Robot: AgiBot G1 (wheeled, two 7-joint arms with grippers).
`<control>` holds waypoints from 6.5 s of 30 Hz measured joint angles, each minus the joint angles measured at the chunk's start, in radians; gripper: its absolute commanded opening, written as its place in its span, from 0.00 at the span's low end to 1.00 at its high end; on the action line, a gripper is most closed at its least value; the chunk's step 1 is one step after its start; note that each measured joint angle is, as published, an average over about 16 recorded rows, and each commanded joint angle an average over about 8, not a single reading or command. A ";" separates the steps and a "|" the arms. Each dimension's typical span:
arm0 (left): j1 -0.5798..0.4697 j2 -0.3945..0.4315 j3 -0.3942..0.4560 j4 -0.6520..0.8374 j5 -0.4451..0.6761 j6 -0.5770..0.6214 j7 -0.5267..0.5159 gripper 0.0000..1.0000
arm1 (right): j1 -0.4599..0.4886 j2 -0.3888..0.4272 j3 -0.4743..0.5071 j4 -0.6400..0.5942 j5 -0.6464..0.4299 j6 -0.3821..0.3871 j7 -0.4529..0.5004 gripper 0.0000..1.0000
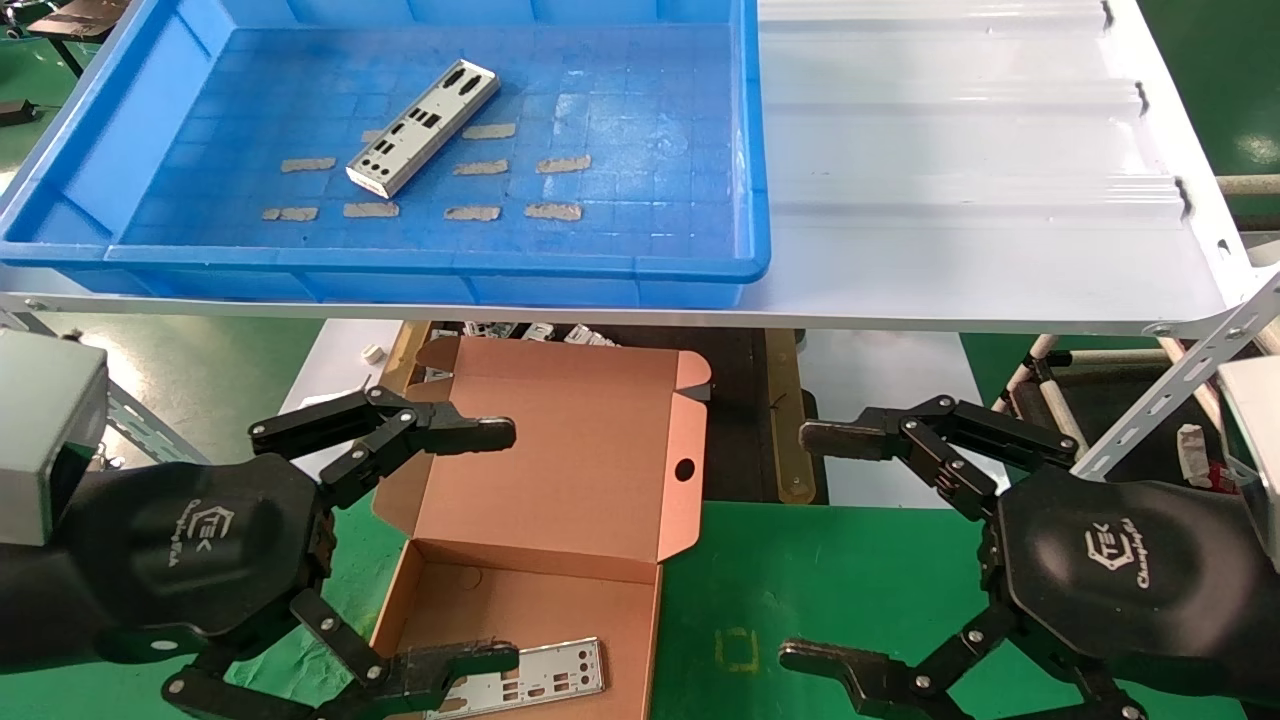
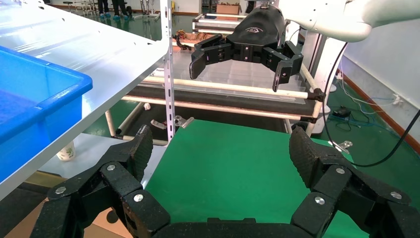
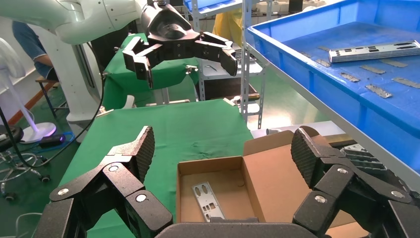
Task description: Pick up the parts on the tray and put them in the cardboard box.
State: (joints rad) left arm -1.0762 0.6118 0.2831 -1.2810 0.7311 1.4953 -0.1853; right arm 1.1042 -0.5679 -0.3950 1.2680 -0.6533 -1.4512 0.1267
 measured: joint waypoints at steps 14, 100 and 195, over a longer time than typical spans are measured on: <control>0.000 0.000 0.000 0.000 0.000 0.000 0.000 1.00 | 0.000 0.000 0.000 0.000 0.000 0.000 0.000 1.00; -0.851 0.462 0.204 1.218 0.545 -0.396 0.327 0.59 | 0.000 0.000 -0.001 0.000 0.000 0.000 0.000 0.00; -0.729 0.115 0.454 0.438 0.164 0.110 0.242 0.00 | 0.000 0.000 -0.001 0.000 0.001 0.000 -0.001 0.00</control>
State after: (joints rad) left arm -1.8052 0.7267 0.7371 -0.8432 0.8954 1.6050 0.0571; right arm 1.1047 -0.5676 -0.3961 1.2676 -0.6527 -1.4510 0.1261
